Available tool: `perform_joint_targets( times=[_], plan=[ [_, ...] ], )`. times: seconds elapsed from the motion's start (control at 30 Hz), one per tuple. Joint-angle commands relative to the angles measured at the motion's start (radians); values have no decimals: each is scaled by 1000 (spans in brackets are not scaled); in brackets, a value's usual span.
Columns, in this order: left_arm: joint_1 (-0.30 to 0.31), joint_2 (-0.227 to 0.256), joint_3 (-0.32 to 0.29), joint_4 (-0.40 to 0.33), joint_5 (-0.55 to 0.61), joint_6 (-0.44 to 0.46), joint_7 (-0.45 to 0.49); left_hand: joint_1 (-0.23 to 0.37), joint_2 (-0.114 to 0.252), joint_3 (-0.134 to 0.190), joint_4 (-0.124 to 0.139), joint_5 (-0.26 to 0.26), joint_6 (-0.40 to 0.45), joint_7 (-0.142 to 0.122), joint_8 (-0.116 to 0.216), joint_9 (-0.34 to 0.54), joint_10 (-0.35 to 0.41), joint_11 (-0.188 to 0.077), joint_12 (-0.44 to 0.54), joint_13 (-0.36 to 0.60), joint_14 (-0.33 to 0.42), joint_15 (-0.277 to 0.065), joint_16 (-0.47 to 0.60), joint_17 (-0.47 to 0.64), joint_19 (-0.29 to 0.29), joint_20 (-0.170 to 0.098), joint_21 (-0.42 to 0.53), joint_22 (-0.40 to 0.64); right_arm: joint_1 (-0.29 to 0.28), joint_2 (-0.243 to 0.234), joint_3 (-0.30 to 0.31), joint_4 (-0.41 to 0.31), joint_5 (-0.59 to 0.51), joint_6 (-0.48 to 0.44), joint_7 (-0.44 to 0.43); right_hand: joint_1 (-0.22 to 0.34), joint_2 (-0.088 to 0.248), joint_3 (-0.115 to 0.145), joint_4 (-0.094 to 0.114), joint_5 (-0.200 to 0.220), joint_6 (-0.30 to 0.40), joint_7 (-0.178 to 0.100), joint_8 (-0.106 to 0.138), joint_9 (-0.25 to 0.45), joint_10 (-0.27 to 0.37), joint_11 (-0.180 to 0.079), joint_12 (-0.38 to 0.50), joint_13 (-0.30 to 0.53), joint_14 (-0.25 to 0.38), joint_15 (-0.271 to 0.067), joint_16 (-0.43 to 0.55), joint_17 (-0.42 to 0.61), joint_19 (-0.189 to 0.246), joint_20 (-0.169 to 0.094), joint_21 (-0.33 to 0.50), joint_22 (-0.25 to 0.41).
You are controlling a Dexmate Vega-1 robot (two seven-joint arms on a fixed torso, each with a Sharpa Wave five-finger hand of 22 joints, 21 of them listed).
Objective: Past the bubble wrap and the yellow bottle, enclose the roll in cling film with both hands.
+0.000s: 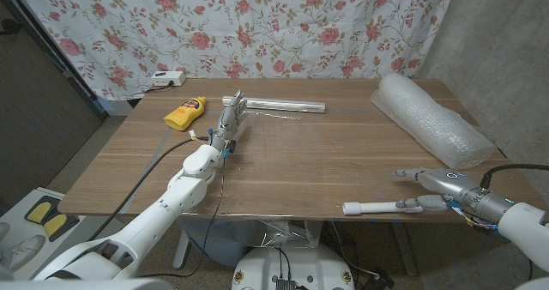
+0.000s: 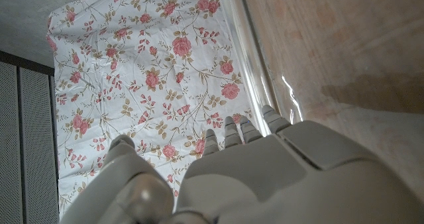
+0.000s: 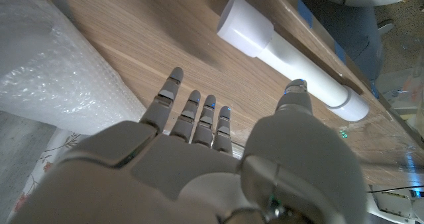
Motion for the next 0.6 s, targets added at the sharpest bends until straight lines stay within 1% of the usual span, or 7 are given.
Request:
perform_joint_targets(
  times=[0.03,0.07,0.13,0.17,0.37,0.5,0.6],
  plan=[
    [3,6,-1,-11,0,6,1,-6,5,-1,-1,10,6,-1,5,2,5,-4,5,2,-1,-1,9,3,1,-3,-3,3,-12,5,2,-8,-38,-11,7,12,2,11,-2,3,8,-4,1,2,15,-4,8,4,18,-98,10,2,11,8,7,1],
    [4,6,-1,-11,0,5,1,-6,5,-1,-1,10,6,-2,5,2,5,-5,5,2,-1,-1,9,3,1,-3,-3,3,-14,5,0,-12,-48,-16,7,12,3,11,-2,3,8,-5,1,2,16,-4,8,4,21,-97,11,2,14,8,8,1],
    [6,5,-3,-14,0,4,8,-6,5,-1,-1,10,7,-1,5,2,6,-3,6,2,-1,-1,9,3,1,-3,-3,3,-15,5,-4,-12,-58,-18,4,10,13,15,3,2,14,-8,0,2,40,-13,15,10,54,-106,29,10,65,-15,26,5],
    [6,6,-3,-15,1,5,7,-6,5,-1,-1,10,7,-1,6,2,8,-2,6,2,-1,0,9,3,1,-3,-3,3,-14,5,-5,-12,-57,-20,7,10,14,16,4,2,17,-10,0,2,44,-15,16,11,62,-108,33,12,74,-21,29,5],
    [9,7,-2,-20,-1,7,7,-7,6,-2,-2,10,8,-1,6,2,-3,-4,2,2,-5,-1,8,3,0,-3,-3,3,-20,2,-12,-13,-83,-28,0,10,20,19,6,2,25,-11,2,2,48,-13,17,14,84,-116,46,19,77,-23,28,7],
    [9,10,-1,-24,5,10,11,-7,6,-2,-2,10,8,-2,7,2,-6,-3,1,2,-6,0,7,3,0,-3,-3,3,-27,1,-14,-13,-95,-29,-7,15,29,25,6,3,34,-12,3,1,68,-25,26,20,113,-128,65,31,83,-25,29,8],
    [10,6,-2,-23,1,7,10,-7,6,-2,-2,10,7,-2,7,2,-6,-3,1,2,-7,0,7,3,0,-4,-4,3,-31,-5,-17,-14,-105,-32,-5,19,32,28,4,3,46,-16,7,1,69,-25,27,23,121,-130,72,37,84,-26,28,9]
  ],
)
